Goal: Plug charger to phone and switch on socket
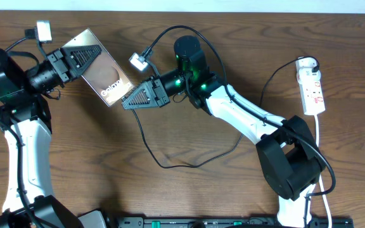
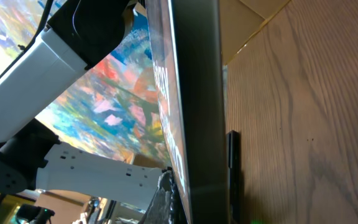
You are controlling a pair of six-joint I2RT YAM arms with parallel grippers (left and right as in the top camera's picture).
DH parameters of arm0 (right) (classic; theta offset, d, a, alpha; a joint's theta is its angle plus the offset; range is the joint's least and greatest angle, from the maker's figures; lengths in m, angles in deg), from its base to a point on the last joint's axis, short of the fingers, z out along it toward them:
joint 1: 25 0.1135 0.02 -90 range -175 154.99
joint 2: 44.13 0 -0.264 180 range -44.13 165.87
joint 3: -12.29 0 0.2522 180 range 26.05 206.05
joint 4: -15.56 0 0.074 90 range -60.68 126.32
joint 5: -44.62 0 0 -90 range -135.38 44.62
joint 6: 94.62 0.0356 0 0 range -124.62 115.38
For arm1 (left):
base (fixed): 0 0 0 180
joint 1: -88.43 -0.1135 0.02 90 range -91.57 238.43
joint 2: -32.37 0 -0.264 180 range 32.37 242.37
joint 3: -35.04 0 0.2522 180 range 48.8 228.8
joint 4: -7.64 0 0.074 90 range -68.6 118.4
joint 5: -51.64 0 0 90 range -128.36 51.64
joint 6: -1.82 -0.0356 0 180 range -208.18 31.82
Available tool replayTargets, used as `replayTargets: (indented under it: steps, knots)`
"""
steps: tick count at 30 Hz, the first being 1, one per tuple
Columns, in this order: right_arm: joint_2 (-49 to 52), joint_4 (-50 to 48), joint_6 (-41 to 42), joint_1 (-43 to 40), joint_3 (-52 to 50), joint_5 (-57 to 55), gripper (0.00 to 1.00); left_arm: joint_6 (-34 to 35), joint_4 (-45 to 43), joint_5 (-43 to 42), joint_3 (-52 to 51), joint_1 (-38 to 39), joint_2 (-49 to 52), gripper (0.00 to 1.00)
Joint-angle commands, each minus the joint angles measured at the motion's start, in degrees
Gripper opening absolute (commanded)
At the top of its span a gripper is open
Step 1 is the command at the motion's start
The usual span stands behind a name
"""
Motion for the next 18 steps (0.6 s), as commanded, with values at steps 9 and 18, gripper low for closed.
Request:
replayTargets:
  steps: [9,18]
  knots:
    - [-1.6,-1.0,0.4,-1.8,1.5,-8.2,0.37,-0.3,0.4,-7.1,0.4,1.4,-0.1,0.07]
    - [-1.6,-1.1,0.4,-1.8,1.5,-7.3,0.99,-1.8,0.4,-6.7,0.4,1.3,-0.1,0.08]
